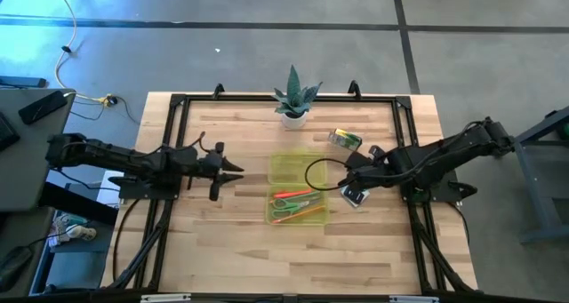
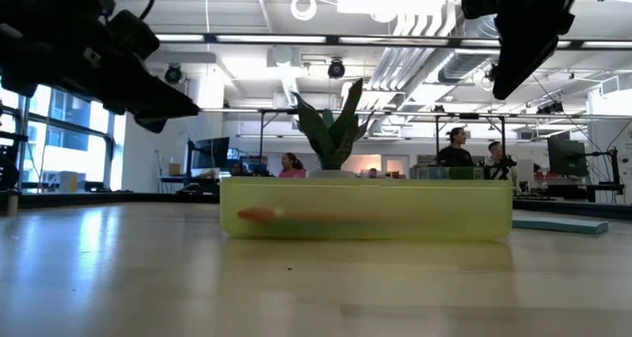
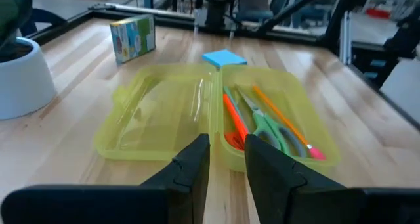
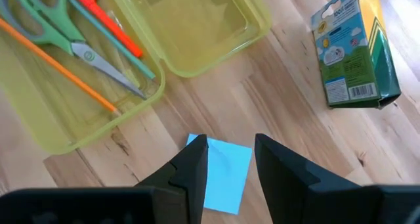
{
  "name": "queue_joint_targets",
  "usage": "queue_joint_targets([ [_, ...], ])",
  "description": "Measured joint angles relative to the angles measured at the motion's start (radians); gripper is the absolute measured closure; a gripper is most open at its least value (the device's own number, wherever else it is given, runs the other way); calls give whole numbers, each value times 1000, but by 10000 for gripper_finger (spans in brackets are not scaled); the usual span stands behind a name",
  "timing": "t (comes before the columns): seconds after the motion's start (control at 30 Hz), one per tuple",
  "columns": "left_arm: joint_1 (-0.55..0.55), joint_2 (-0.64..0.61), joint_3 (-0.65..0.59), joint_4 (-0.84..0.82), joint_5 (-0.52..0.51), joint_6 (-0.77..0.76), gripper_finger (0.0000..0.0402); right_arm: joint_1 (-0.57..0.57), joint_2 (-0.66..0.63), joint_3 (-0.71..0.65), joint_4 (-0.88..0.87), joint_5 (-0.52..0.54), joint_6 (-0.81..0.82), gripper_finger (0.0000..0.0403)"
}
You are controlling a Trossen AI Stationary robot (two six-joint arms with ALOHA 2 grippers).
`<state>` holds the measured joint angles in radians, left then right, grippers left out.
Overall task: Pack school essentials
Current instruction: Put the blue sticky note into the yellow supply box
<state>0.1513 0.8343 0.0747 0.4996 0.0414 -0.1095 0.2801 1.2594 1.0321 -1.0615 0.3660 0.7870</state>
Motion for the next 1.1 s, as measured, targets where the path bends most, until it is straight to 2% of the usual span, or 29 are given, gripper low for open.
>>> queue_joint_targets([
  [0.17, 0, -106, -60, 31, 0, -30, 316, -13, 0, 0, 3, 1, -1, 284],
  [0.57, 0, -327, -64, 22, -7, -18, 316, -12, 0, 0, 5, -5, 1, 284],
  [0.83, 0, -478, -63, 14, -96, -26, 316, -12, 0, 0, 5, -23, -1, 284],
  [0.97, 0, -541, -62, -65, -137, -28, 316, -12, 0, 0, 5, -23, -1, 284],
  [1.1, 0, -600, -30, -245, -228, -29, 316, -12, 0, 0, 5, -36, 2, 284],
])
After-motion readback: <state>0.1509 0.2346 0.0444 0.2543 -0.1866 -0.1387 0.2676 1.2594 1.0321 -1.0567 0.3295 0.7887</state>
